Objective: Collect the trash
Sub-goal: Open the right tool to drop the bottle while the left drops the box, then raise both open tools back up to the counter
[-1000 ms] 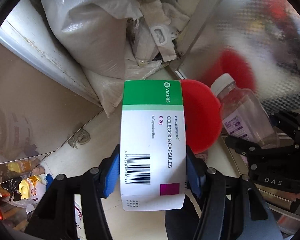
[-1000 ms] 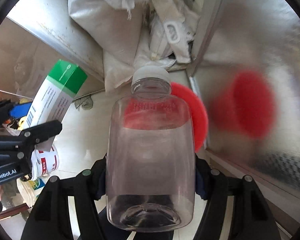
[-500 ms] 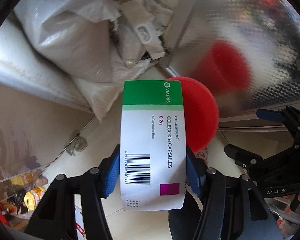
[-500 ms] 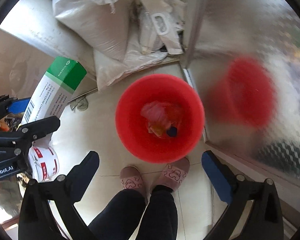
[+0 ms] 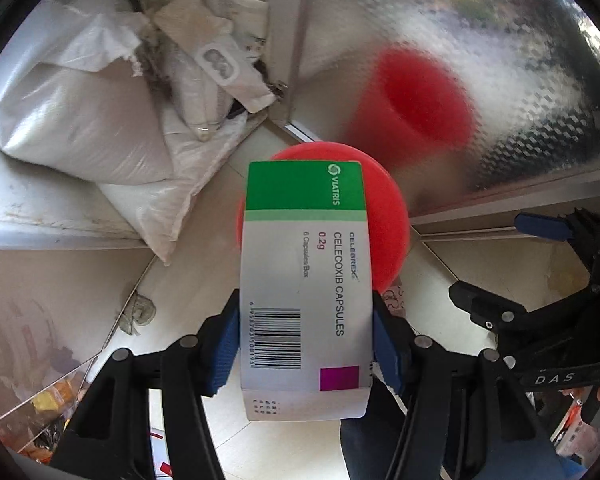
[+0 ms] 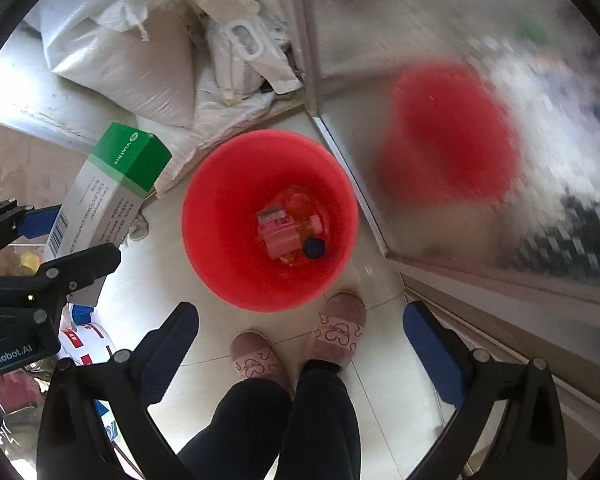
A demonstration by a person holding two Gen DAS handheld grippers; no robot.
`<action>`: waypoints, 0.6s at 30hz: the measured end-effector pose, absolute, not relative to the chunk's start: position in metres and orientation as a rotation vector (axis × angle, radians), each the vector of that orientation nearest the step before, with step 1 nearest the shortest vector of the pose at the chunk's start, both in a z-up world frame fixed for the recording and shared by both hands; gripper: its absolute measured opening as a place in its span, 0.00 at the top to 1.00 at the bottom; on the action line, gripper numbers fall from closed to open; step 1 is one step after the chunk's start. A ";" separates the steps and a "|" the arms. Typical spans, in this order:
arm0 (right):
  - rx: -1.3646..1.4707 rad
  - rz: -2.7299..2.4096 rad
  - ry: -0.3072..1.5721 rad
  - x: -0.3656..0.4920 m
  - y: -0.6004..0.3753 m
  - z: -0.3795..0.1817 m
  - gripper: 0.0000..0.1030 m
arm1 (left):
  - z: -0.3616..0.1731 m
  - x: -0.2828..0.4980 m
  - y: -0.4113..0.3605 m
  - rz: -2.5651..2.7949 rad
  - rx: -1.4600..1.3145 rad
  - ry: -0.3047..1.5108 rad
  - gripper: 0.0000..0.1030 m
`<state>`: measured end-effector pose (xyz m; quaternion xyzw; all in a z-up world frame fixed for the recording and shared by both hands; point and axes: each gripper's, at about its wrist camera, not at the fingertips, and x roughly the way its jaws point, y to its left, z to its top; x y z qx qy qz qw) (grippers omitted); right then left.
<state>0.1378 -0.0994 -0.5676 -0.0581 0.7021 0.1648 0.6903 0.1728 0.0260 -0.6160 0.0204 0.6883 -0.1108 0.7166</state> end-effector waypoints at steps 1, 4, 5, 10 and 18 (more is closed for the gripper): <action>-0.125 0.364 1.573 0.138 -0.101 -0.567 0.01 | -0.618 0.173 0.024 -0.252 0.044 1.529 0.45; -0.113 0.349 1.577 0.138 -0.106 -0.569 0.01 | -0.622 0.176 0.020 -0.276 0.043 1.547 0.45; -0.109 0.346 1.577 0.138 -0.108 -0.568 0.01 | -0.622 0.177 0.019 -0.283 0.044 1.554 0.44; -0.097 0.336 1.581 0.139 -0.110 -0.567 0.01 | -0.627 0.179 0.017 -0.284 0.024 1.581 0.31; -0.111 0.350 1.567 0.137 -0.106 -0.560 0.01 | -0.618 0.174 0.023 -0.266 0.031 1.569 0.25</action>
